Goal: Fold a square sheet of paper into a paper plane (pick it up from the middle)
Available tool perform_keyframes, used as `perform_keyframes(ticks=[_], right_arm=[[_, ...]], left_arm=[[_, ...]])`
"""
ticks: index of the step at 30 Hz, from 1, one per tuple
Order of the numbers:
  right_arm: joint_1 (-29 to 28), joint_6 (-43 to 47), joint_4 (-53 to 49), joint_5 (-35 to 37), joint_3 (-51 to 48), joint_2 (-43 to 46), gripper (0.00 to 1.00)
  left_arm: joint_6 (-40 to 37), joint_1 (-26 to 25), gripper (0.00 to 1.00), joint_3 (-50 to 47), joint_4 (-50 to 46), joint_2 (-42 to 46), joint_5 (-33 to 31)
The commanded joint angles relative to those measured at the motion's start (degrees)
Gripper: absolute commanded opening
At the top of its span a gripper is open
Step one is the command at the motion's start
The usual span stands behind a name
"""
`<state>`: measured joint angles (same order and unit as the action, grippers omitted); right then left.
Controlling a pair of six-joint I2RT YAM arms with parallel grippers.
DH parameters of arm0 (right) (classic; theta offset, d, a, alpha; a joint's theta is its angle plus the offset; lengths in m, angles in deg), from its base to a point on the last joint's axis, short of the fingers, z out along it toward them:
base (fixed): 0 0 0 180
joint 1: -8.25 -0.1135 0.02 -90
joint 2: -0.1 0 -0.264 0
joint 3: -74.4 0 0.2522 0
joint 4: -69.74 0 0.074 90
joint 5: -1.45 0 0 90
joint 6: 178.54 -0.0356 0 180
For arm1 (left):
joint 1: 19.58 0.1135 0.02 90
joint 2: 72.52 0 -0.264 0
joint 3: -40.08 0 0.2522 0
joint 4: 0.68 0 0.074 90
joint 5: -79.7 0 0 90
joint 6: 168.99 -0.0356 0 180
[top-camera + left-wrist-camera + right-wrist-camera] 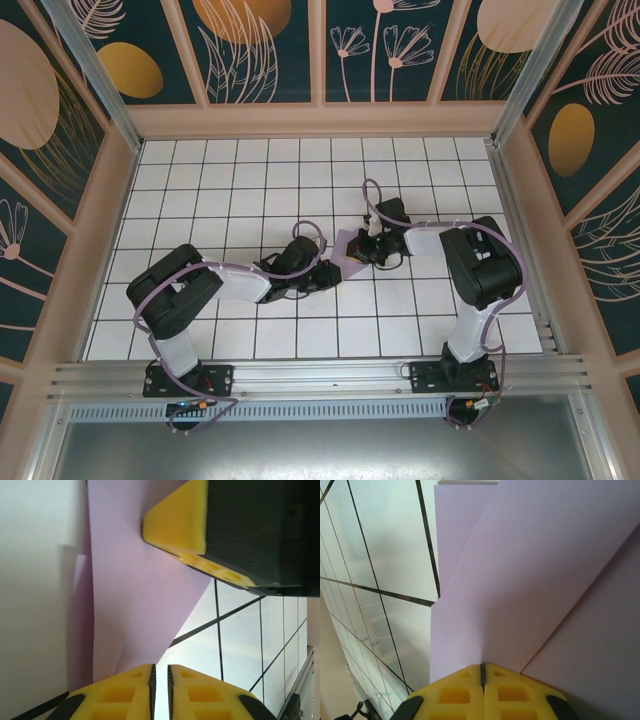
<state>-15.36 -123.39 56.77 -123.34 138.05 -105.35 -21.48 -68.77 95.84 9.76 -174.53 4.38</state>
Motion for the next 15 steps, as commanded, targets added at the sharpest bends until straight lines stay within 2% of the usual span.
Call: perform_keyframes(ticks=[1, 15], right_arm=[[0.4, 1.3, -5.3, 8.1, -1.1, -3.9, 0.0], [0.4, 1.6, -6.0, 8.4, -1.0, -4.5, 0.0]], left_arm=[[1.6, -0.3, 0.18, 0.0, -0.1, -0.6, -0.5], [2.4, -0.3, 0.18, -3.1, -0.6, 0.2, -2.2]])
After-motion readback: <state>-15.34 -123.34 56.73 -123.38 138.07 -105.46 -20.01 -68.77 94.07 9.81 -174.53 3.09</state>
